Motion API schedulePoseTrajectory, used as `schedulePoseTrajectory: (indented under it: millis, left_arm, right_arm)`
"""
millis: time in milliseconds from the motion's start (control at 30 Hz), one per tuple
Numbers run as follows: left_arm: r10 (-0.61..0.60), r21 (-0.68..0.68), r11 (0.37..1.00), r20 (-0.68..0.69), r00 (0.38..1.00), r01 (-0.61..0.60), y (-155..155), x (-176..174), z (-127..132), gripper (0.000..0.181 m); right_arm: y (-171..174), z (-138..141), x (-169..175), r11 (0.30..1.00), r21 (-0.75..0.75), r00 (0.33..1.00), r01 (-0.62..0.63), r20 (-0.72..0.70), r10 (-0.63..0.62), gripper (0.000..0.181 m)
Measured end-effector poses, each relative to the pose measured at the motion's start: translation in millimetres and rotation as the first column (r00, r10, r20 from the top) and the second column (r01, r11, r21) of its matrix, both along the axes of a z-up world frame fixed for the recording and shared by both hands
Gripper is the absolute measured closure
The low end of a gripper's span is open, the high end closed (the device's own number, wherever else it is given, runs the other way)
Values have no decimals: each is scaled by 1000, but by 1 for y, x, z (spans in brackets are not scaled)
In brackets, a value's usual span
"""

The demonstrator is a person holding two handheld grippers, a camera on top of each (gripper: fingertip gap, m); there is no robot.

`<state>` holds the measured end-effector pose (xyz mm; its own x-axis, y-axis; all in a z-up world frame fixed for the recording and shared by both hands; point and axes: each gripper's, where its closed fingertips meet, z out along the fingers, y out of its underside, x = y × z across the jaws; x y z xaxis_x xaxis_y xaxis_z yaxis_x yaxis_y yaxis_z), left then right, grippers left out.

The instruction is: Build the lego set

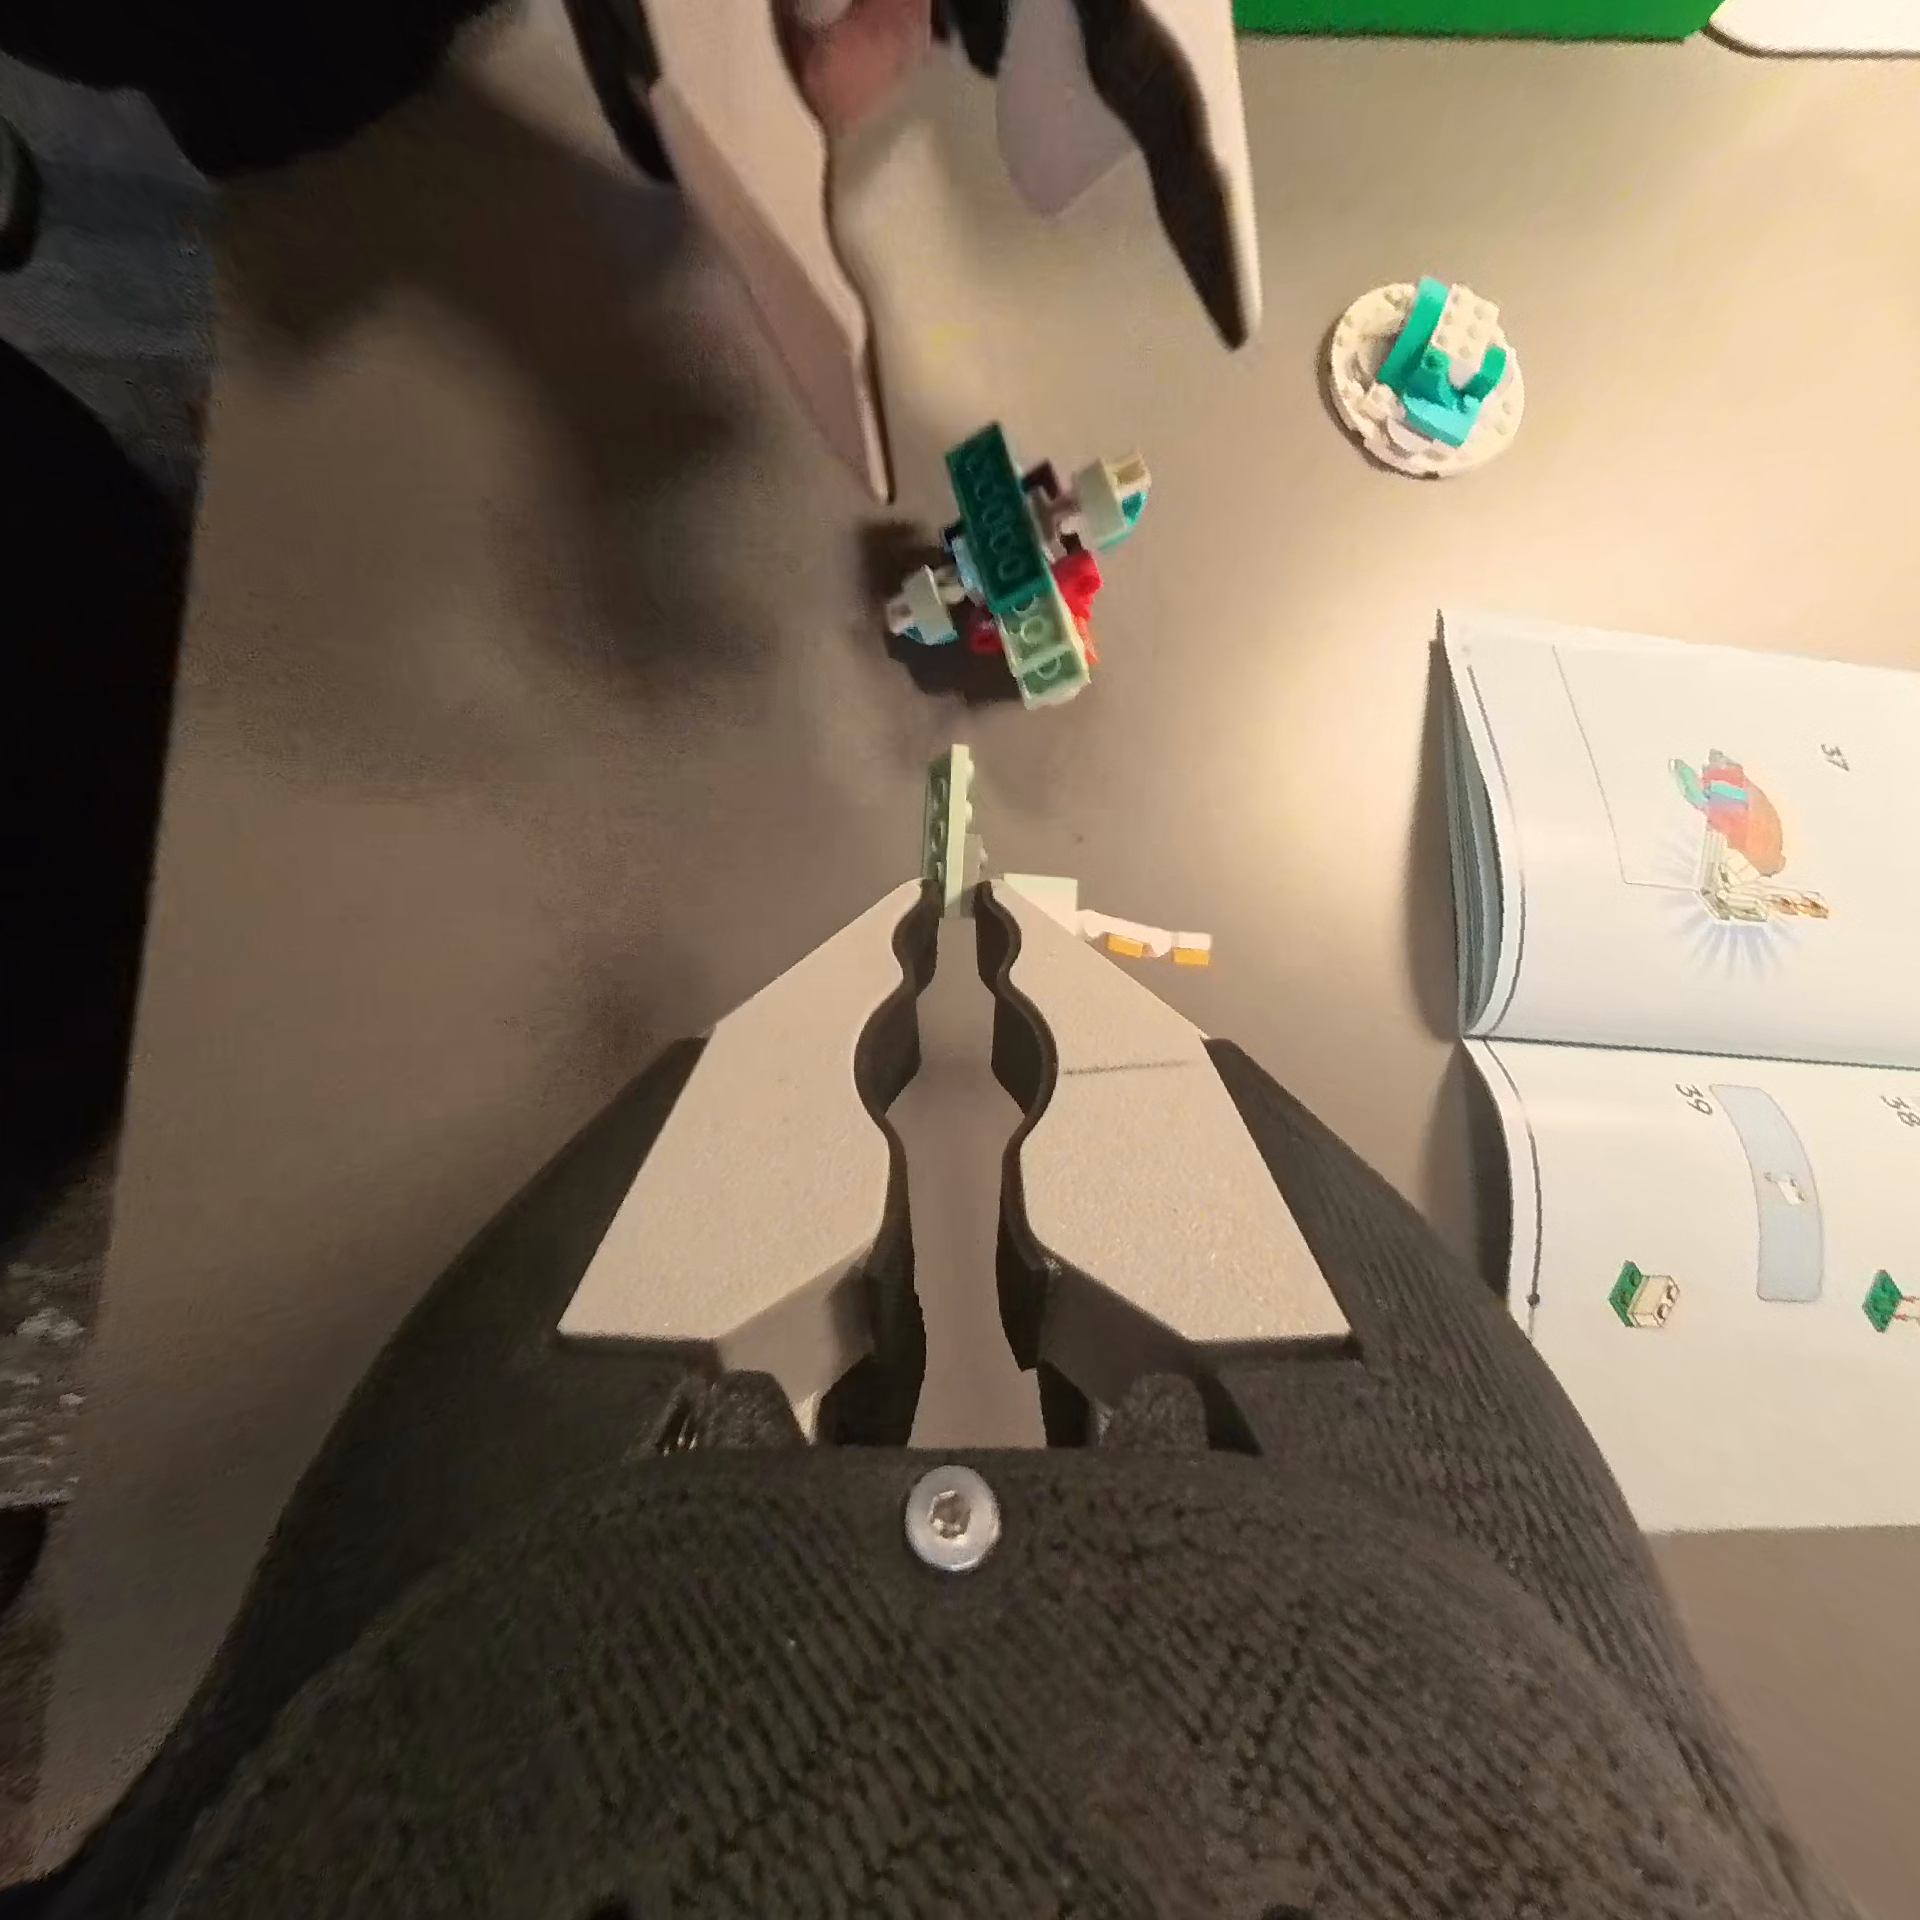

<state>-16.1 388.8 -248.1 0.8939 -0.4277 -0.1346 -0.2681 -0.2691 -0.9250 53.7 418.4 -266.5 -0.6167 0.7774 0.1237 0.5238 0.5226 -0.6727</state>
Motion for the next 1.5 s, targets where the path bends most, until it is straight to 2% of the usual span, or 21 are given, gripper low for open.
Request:
schedulePoseTrajectory:
  millis: [33, 100, 133, 300, 367, 533, 600, 667, 733, 800, 867, 1000, 1100, 1300, 1400, 1500]
  left_arm:
    - [-47, 39, 998, -36, 998, 48, -1, 14, 6, 120]
    - [-104, 30, 994, -69, 992, 107, -2, 38, 8, 128]
    - [-121, 4, 993, -41, 992, 121, -1, 47, 7, 132]
    - [-122, -51, 989, 211, 970, 136, 5, 60, 12, 148]
    - [-145, -55, 985, 265, 953, 165, 4, 64, 13, 154]
    - [-193, -74, 973, 270, 943, 220, 2, 74, 7, 165]
    - [-214, -69, 968, 270, 939, 240, 1, 79, 7, 175]
    - [-197, -47, 975, 253, 947, 216, 4, 77, 9, 177]
    - [-150, -36, 985, 281, 948, 167, 8, 72, 14, 178]
    - [-104, -33, 992, 359, 928, 124, 11, 65, 21, 178]
    - [-78, -38, 993, 465, 882, 108, 12, 62, 28, 178]
    - [-47, -81, 990, 587, 809, 116, 13, 61, 30, 178]
    - [-41, -111, 983, 635, 772, 144, 12, 64, 29, 178]
    - [-54, -132, 972, 686, 726, 197, 9, 69, 29, 178]
    - [-62, -132, 968, 704, 707, 216, 7, 71, 30, 178]
    - [-65, -133, 963, 725, 686, 232, 6, 71, 30, 178]
  right_arm:
    - [-3, 2, 0, 1000, -11, 1000, -9, 1, 9, 176]
    - [-8, 6, 0, 999, -14, 1000, -30, -4, 30, 176]
    - [-10, 8, 0, 999, -5, 999, -39, -9, 39, 176]
    - [-18, 17, 2, 994, 71, 995, -81, -59, 85, 176]
    - [-20, 21, 3, 988, 119, 991, -94, -86, 105, 176]
    - [-27, 28, 6, 975, 190, 982, -115, -129, 141, 176]
    - [-29, 31, 7, 973, 199, 979, -116, -145, 146, 173]
    - [-27, 34, 6, 971, 221, 975, -94, -175, 134, 166]
    - [-22, 42, 1, 962, 270, 957, -49, -264, 122, 160]
    - [-20, 49, -2, 928, 372, 916, -4, -370, 153, 153]
    - [-21, 52, -3, 865, 500, 867, 44, -449, 215, 150]
    - [-13, 54, -7, 685, 704, 807, 188, -508, 302, 151]
    - [-8, 51, -9, 604, 766, 803, 220, -494, 333, 150]
    - [-1, 42, -13, 530, 823, 823, 203, -437, 364, 148]
    - [-1, 42, -15, 532, 821, 811, 207, -448, 376, 159]
    - [-5, 41, -14, 570, 798, 797, 195, -468, 382, 157]
